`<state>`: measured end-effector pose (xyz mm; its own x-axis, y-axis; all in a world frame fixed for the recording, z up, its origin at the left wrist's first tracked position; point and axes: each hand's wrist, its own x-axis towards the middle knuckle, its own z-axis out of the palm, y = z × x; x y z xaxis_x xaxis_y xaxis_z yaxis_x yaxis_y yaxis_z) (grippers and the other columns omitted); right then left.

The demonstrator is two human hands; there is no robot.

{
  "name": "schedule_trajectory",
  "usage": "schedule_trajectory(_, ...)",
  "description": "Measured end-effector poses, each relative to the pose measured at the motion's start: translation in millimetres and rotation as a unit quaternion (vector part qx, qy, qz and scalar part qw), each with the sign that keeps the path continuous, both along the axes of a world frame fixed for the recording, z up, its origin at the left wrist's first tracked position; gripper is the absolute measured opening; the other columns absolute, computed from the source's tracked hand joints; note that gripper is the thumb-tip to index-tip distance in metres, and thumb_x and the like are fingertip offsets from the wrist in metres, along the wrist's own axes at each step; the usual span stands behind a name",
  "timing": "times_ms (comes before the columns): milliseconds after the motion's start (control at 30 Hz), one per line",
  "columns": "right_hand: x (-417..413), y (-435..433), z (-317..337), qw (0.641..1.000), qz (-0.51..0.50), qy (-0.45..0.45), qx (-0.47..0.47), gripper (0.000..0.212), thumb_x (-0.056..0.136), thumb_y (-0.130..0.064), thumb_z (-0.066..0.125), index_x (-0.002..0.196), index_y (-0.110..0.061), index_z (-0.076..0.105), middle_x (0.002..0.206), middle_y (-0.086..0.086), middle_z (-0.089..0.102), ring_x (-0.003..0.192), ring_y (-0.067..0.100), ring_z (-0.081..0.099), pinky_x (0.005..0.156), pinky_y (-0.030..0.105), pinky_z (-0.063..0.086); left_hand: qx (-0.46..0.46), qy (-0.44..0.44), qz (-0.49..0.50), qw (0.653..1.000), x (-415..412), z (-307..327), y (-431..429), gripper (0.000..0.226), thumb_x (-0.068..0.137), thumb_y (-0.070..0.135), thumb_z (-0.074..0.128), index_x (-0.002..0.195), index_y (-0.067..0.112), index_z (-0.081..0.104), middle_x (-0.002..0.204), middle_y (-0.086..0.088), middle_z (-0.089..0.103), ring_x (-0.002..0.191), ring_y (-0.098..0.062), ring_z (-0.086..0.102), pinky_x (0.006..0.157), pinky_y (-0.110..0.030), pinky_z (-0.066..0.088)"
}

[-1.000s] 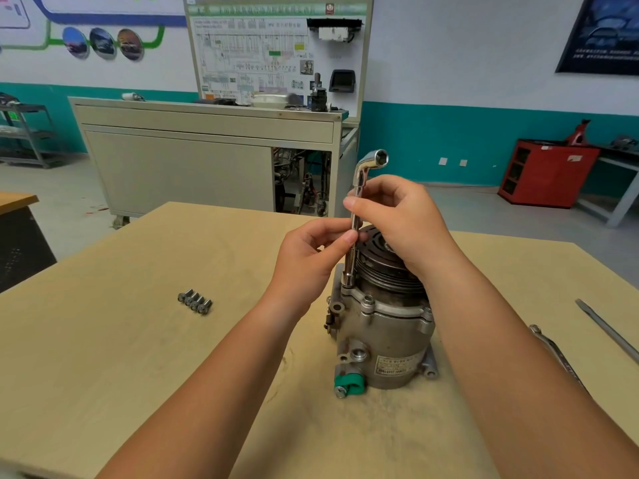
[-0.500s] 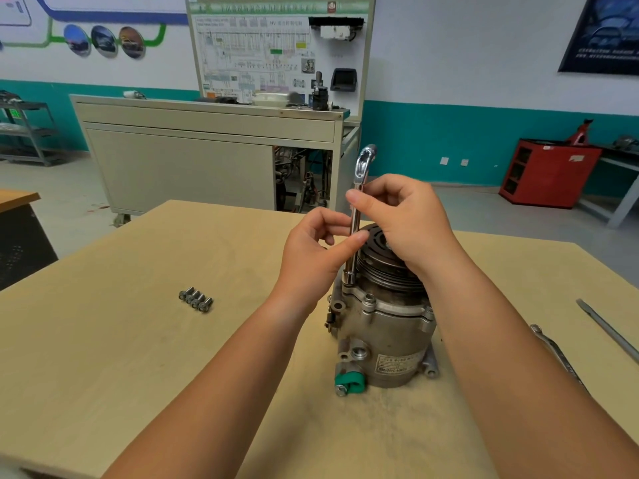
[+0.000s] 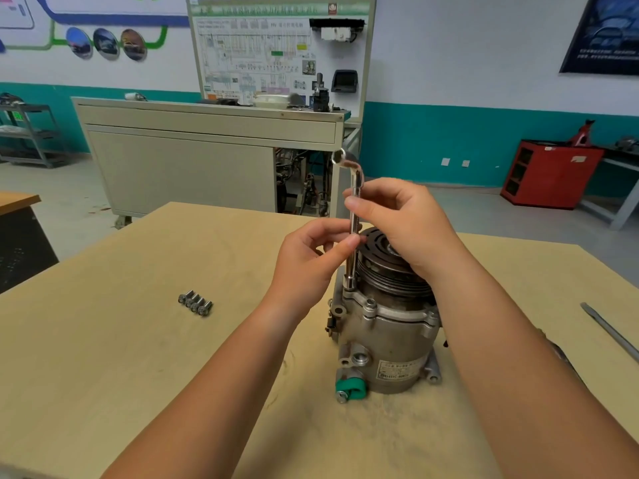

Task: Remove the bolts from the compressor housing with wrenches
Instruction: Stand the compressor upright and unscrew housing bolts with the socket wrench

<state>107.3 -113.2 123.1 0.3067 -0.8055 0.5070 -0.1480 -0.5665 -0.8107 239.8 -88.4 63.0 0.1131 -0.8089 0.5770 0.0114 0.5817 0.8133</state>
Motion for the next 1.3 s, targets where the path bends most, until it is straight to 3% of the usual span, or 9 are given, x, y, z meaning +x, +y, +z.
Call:
schedule_trajectory(67,0.5,-0.1,-0.9,1.0,-0.004,-0.008,-0.013,0.006,0.08,-0.026,0.071,0.085,-0.024,0.069,0.071,-0.019,0.066,0.072,-0.007,0.06,0.064,0.008,0.046,0.0,0.011,0.001,1.0,0.1,0.9,-0.3,0.011,0.078,0.014,0.071,0.086,0.02,0.067,0.079,-0.004,0.068,0.093,-0.048,0.058,0.089,-0.057,0.047)
schedule_trajectory(167,1.3,0.7,-0.9,1.0,-0.018,-0.009,-0.019,0.012,0.074,-0.029,0.076,0.079,-0.023,0.067,0.064,-0.019,0.063,0.064,-0.007,0.057,0.059,0.008,0.045,-0.003,-0.006,-0.001,1.0,-1.4,4.1,0.1,0.011,0.073,0.017,0.072,0.081,0.019,0.064,0.075,-0.001,0.065,0.082,-0.035,0.055,0.084,-0.057,0.047)
schedule_trajectory(367,2.3,2.6,-1.3,0.998,-0.045,-0.021,-0.025,0.024,0.072,-0.027,0.079,0.076,-0.025,0.056,0.061,-0.017,0.059,0.056,-0.01,0.054,0.051,0.006,0.041,0.007,-0.033,-0.002,0.999,-1.9,0.9,-0.4,0.019,0.083,0.007,0.071,0.084,0.024,0.062,0.073,0.018,0.061,0.078,-0.014,0.05,0.069,-0.036,0.042)
schedule_trajectory(467,1.2,3.7,-1.3,0.999,-0.018,-0.04,-0.01,0.019,0.076,-0.02,0.076,0.072,-0.021,0.057,0.055,-0.02,0.06,0.055,-0.006,0.056,0.051,0.01,0.046,0.002,-0.058,-0.012,0.998,0.3,-0.2,2.0,0.016,0.089,0.007,0.062,0.101,0.018,0.067,0.093,0.005,0.069,0.092,-0.026,0.059,0.081,-0.041,0.05)
schedule_trajectory(633,-1.1,4.7,0.7,0.997,0.046,-0.054,0.013,0.012,0.085,-0.01,0.065,0.082,-0.021,0.068,0.073,-0.008,0.071,0.074,0.007,0.068,0.06,0.019,0.055,-0.008,-0.036,-0.05,0.998,3.5,-0.8,6.0,0.027,0.093,0.002,0.053,0.106,0.022,0.067,0.096,0.01,0.074,0.101,-0.006,0.065,0.085,-0.015,0.047)
schedule_trajectory(900,-1.6,0.7,-1.5,0.999,0.027,-0.036,0.001,0.01,0.084,-0.02,0.067,0.092,-0.025,0.068,0.082,-0.01,0.07,0.083,0.001,0.065,0.068,0.011,0.051,-0.019,-0.028,-0.035,0.999,1.6,-1.7,3.0,0.023,0.089,0.005,0.061,0.098,0.024,0.07,0.089,0.009,0.075,0.094,-0.007,0.068,0.083,-0.018,0.05)
schedule_trajectory(1000,0.8,-0.9,-3.2,0.999,0.004,-0.035,0.011,0.035,0.077,-0.028,0.074,0.109,-0.02,0.061,0.088,-0.003,0.069,0.086,0.01,0.066,0.066,0.017,0.053,-0.012,-0.015,-0.018,1.0,1.5,-3.2,0.9,0.021,0.081,0.005,0.069,0.088,0.025,0.068,0.079,0.013,0.071,0.08,-0.005,0.063,0.077,-0.024,0.05)
schedule_trajectory(1167,2.8,-0.7,-3.5,0.999,-0.029,-0.032,-0.023,0.021,0.072,-0.029,0.078,0.079,-0.029,0.058,0.061,-0.019,0.062,0.062,-0.005,0.058,0.059,0.01,0.046,0.002,-0.024,-0.003,1.0,1.4,-1.8,-0.4,0.023,0.079,0.003,0.074,0.08,0.023,0.063,0.07,0.018,0.063,0.071,-0.005,0.052,0.07,-0.024,0.045)
schedule_trajectory(1300,1.3,1.1,-4.1,0.998,-0.025,-0.043,-0.03,0.013,0.077,-0.023,0.075,0.074,-0.023,0.062,0.064,-0.013,0.061,0.061,-0.004,0.056,0.058,0.01,0.046,0.012,-0.05,0.004,0.999,2.0,1.2,0.5,0.017,0.081,0.009,0.073,0.083,0.023,0.065,0.076,0.017,0.065,0.077,-0.009,0.053,0.072,-0.031,0.046)
